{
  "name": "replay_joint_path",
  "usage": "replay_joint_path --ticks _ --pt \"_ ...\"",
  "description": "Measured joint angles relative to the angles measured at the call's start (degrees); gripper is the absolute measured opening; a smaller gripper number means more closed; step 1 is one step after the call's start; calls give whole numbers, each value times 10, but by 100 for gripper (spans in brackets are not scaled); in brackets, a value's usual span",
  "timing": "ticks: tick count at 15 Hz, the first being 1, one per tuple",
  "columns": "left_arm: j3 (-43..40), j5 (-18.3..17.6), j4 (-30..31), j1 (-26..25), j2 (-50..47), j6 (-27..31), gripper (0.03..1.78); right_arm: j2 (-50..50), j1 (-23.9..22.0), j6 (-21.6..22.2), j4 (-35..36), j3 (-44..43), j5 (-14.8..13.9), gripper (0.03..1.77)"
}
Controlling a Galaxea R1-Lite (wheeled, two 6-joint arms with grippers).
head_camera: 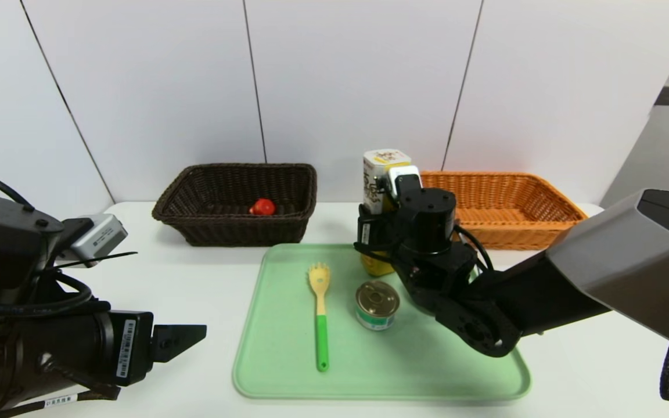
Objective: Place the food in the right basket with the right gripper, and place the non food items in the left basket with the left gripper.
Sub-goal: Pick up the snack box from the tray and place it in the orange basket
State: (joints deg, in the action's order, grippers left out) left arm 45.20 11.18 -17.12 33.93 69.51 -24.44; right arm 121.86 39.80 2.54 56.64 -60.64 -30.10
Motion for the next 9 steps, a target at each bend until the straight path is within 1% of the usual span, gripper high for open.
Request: replay_joint_path --ticks 4,7,8,9 --pt "-1 0 0 0 0 -1 169 -31 1 1 -2 0 4 89" --pt "-2 0 0 0 -2 -2 169 -82 0 0 -21 -3 20 89" --pt "-2 0 0 0 -2 -1 169 -103 -5 0 -38 -7 28 89" --pt "-2 0 0 0 -2 0 169 -126 -16 0 -61 -14 44 89"
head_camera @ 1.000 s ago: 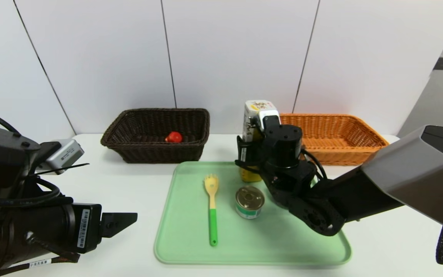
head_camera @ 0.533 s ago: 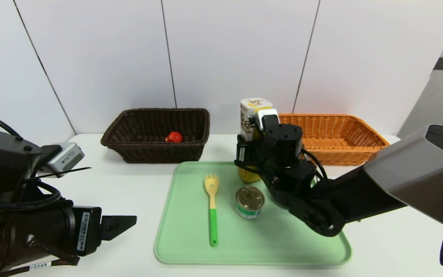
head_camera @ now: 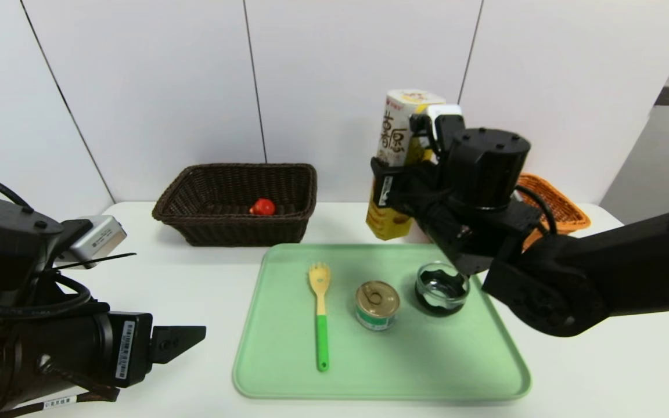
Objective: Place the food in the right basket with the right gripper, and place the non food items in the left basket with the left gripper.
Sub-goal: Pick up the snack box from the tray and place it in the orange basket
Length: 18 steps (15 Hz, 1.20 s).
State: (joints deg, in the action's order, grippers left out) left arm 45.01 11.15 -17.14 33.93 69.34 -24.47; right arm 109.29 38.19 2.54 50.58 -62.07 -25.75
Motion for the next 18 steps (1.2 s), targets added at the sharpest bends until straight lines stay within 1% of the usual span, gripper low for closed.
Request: replay_joint_path --ticks 2,3,5,7,8,10,11,12,15,18 --pt "0 0 0 0 0 1 169 -44 -37 0 -52 -18 45 89" --pt "1 0 0 0 0 0 169 -64 -64 0 -87 -30 69 89" --pt "1 0 0 0 0 0 169 -103 -128 1 -171 -53 131 89" --pt "1 -1 1 0 1 0 169 -127 -194 2 -240 -70 203 89" --pt "1 0 1 1 1 0 169 -132 -223 2 -255 -77 225 89" --pt "1 -1 1 1 1 0 169 -131 -268 3 -266 -85 253 89" --pt "1 -1 1 1 2 0 169 -128 -284 3 -267 -88 266 89" --pt "1 -1 1 1 3 0 169 -123 -296 3 -266 -89 272 89" --pt "-4 -4 30 1 4 2 169 -99 -319 4 -257 -92 279 89" --pt "-9 -4 38 1 6 3 169 -71 -329 3 -245 -93 281 89"
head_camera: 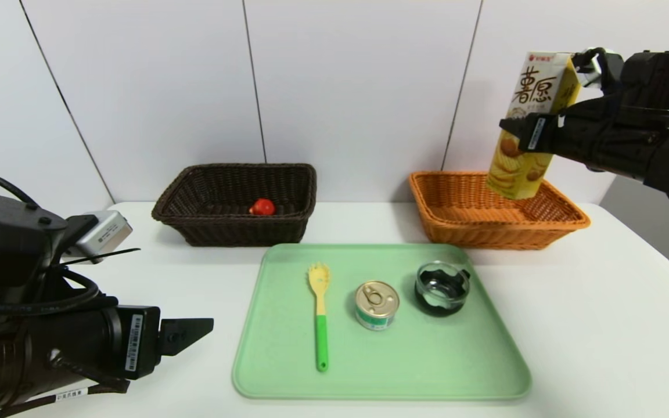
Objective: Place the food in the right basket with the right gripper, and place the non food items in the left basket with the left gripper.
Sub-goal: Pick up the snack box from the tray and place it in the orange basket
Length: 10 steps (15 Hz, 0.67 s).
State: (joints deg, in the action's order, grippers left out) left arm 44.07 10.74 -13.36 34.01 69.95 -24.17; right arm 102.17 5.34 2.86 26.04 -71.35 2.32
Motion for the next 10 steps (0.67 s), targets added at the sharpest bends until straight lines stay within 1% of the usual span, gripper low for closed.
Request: replay_joint_path --ticks 2,5,10 --pt "-1 0 0 0 1 -1 169 24 -5 1 27 0 -1 89" --pt "-2 0 0 0 2 -2 169 70 -8 0 89 1 -6 89" --pt "-3 0 0 0 3 -2 169 141 -11 -3 162 0 -24 89"
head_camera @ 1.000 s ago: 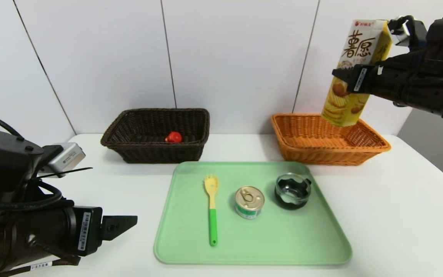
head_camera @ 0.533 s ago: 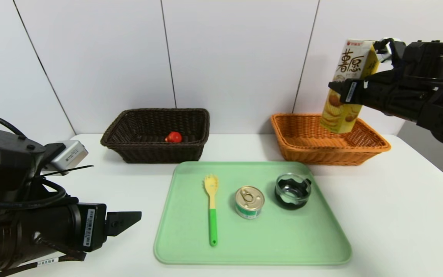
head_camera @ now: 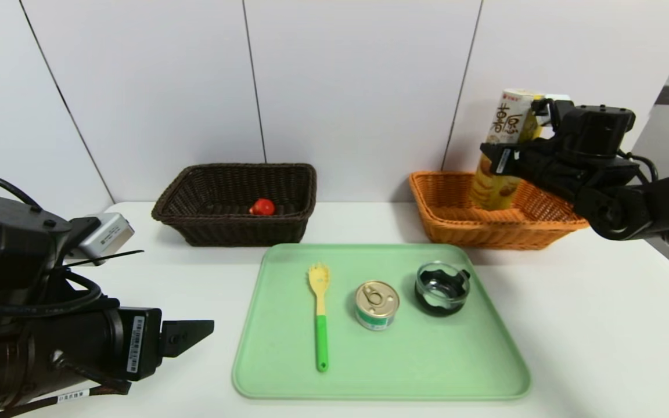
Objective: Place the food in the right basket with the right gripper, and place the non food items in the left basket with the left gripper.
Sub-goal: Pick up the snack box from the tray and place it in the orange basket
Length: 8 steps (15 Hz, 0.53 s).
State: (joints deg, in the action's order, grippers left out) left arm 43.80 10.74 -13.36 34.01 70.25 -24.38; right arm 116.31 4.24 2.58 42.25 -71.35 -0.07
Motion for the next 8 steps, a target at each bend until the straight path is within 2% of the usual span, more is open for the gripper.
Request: replay_joint_path --ticks 3,8 --pt "-3 0 0 0 3 -1 169 38 -1 -3 47 0 -15 89" --pt "-3 0 0 0 5 0 169 73 -1 -4 78 -1 -28 93"
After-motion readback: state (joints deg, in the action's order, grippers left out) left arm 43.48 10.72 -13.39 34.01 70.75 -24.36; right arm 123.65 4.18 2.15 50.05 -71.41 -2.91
